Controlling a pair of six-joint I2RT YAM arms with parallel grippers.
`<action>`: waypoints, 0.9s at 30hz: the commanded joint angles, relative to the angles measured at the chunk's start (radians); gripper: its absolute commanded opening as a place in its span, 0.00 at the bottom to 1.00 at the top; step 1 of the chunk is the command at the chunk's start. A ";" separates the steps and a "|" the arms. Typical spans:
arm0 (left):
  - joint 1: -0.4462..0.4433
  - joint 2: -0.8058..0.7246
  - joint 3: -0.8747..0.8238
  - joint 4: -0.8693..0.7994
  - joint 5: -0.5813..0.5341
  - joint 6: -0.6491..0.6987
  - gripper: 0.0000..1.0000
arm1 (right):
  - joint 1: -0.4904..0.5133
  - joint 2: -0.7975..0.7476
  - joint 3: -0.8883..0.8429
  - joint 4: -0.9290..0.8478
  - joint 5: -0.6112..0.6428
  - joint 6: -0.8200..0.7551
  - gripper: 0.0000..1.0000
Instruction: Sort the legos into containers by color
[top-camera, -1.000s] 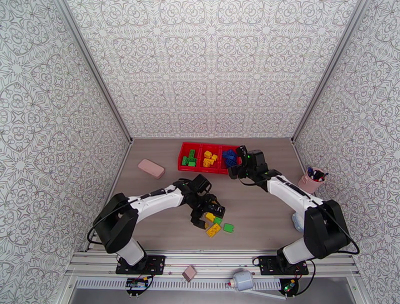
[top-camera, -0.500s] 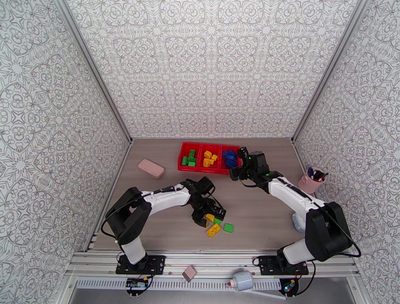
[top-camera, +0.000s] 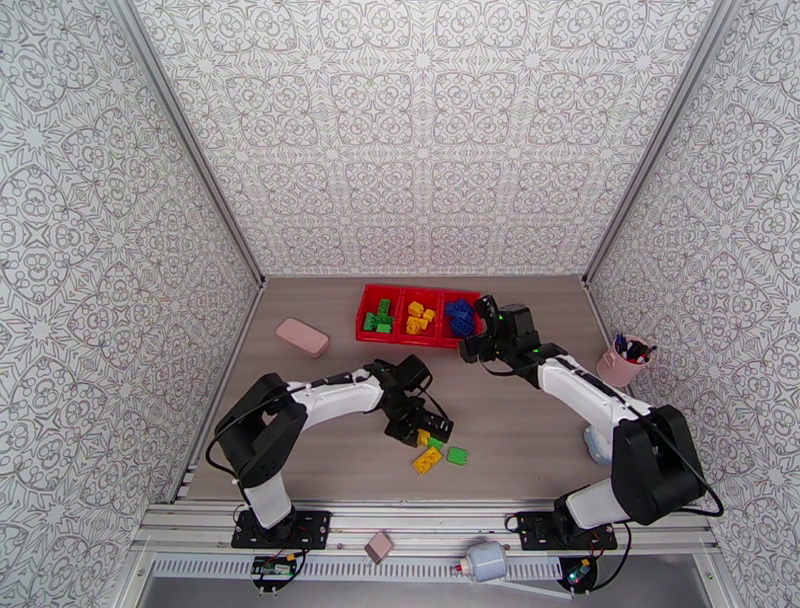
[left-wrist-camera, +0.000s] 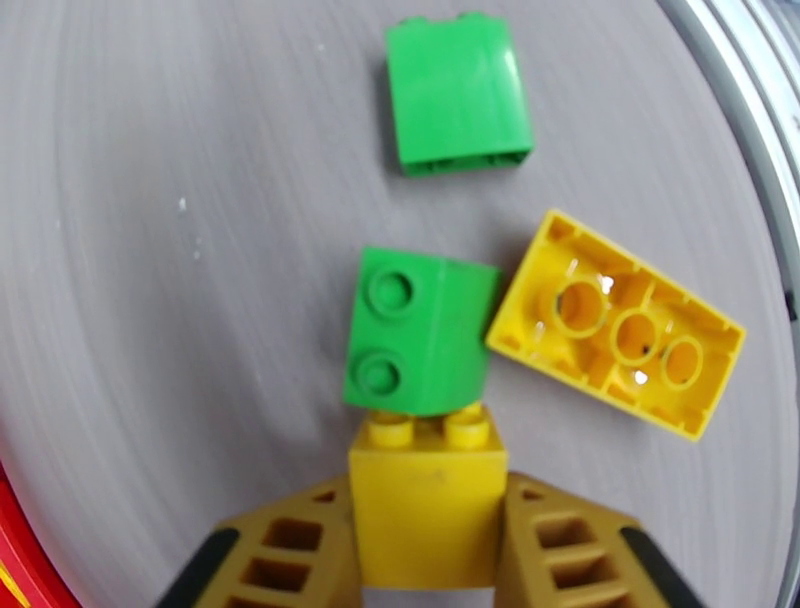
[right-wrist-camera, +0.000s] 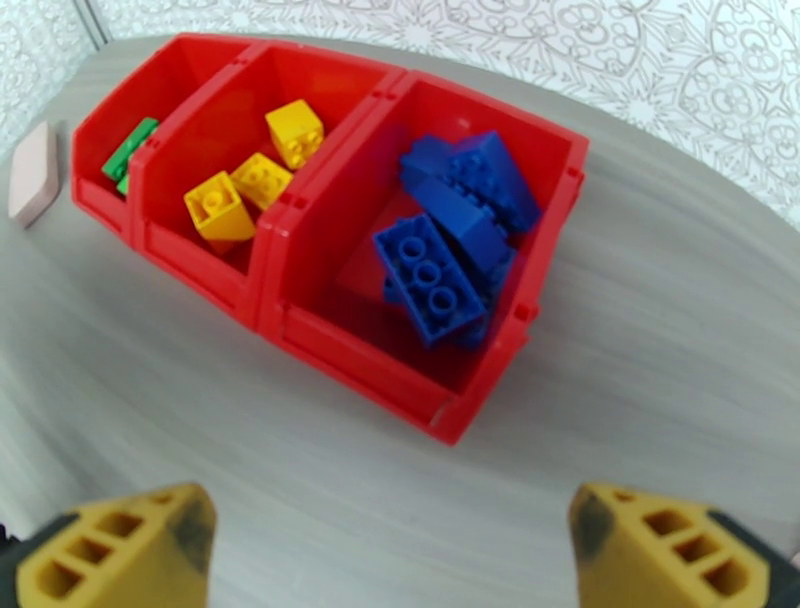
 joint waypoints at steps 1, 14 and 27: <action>-0.008 -0.018 -0.011 0.027 -0.019 -0.004 0.30 | -0.008 -0.039 -0.021 -0.008 -0.015 -0.005 0.97; 0.087 -0.363 -0.241 0.399 0.017 -0.369 0.27 | -0.004 -0.084 -0.030 -0.004 -0.101 0.005 0.97; 0.173 -0.232 -0.163 0.897 -0.311 -0.921 0.26 | 0.057 -0.063 -0.009 -0.011 -0.139 -0.006 0.97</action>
